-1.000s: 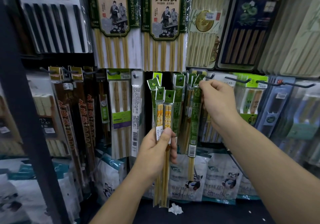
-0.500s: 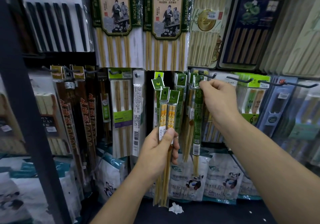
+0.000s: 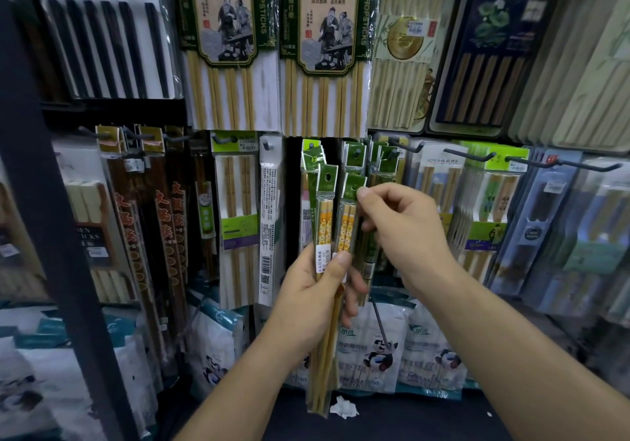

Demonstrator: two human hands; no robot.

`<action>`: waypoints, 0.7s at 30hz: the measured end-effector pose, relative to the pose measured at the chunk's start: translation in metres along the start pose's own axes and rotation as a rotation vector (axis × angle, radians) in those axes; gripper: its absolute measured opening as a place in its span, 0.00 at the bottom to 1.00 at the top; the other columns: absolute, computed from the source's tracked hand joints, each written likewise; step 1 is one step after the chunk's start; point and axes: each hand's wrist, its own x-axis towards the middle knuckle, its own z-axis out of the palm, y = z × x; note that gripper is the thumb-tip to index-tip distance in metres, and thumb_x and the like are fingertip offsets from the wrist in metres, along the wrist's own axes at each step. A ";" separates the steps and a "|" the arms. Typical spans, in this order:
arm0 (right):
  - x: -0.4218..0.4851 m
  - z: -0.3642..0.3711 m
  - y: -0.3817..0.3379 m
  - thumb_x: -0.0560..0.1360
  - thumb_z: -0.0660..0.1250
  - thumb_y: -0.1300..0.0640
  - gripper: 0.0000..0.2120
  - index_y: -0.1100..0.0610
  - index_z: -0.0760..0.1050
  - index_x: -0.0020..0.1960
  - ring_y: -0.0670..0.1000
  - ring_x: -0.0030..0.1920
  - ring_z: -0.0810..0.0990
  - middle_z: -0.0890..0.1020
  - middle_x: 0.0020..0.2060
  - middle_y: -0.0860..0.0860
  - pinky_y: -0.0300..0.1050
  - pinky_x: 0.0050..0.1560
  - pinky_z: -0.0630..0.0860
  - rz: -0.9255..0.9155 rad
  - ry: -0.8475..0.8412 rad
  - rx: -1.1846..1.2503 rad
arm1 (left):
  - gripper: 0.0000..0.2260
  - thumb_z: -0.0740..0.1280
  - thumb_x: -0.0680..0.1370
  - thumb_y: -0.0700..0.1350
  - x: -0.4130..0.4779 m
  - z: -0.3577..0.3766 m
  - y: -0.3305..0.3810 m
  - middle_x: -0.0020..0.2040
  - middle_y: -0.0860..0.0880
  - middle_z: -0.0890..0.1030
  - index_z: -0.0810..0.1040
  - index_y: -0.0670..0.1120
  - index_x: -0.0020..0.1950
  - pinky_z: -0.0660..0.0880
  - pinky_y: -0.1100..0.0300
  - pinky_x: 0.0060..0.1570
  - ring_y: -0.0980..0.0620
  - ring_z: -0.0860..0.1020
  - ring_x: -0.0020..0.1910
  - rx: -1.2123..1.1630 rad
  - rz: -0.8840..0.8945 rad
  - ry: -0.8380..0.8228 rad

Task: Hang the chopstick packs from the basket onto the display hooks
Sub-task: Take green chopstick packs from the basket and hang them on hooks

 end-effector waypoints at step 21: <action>0.051 -0.015 -0.002 0.79 0.65 0.59 0.15 0.72 0.72 0.43 0.50 0.35 0.67 0.69 0.33 0.56 0.40 0.50 0.75 0.032 0.219 0.025 | 0.12 0.60 0.83 0.51 0.002 -0.006 0.000 0.29 0.51 0.67 0.69 0.41 0.50 0.61 0.64 0.24 0.55 0.63 0.24 -0.034 -0.094 0.017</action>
